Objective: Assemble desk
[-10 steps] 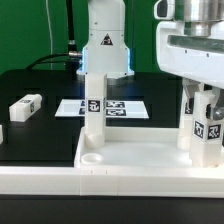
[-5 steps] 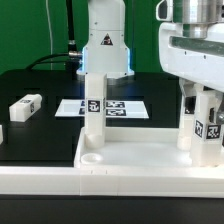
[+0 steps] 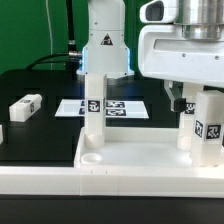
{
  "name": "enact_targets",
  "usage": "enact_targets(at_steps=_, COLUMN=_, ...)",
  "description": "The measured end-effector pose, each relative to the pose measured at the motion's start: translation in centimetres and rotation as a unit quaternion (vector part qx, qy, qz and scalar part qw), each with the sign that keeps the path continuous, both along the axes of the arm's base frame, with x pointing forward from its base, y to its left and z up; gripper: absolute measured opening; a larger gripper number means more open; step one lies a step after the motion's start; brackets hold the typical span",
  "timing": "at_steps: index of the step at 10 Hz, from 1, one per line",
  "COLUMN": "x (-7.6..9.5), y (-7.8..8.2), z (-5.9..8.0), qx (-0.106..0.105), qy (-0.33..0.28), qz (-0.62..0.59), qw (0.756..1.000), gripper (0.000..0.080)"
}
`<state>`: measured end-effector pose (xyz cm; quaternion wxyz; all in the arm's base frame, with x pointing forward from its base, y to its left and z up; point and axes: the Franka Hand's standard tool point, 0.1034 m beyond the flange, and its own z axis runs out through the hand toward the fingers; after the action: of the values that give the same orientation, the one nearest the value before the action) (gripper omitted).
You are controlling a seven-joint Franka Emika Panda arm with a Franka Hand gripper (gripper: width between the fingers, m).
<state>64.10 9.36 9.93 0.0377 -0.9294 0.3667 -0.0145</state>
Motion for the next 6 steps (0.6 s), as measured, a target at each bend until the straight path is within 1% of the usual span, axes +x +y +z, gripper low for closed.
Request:
enact_targets(at_steps=1, x=0.01, y=0.15, z=0.02, qx=-0.004, qy=-0.003, qz=0.051, qw=0.999, gripper=0.0649)
enact_targets(at_steps=3, x=0.02, y=0.02, z=0.02, qx=-0.012, qy=-0.008, qz=0.151, qw=0.988, gripper=0.0649)
enact_targets(at_steps=4, x=0.00, y=0.13, z=0.04, qx=-0.014, qy=-0.009, qz=0.178, qw=0.984, gripper=0.0649)
enact_targets(at_steps=6, x=-0.05, y=0.33, z=0.06, qx=-0.025, qy=-0.010, qz=0.230, qw=0.973, gripper=0.0649)
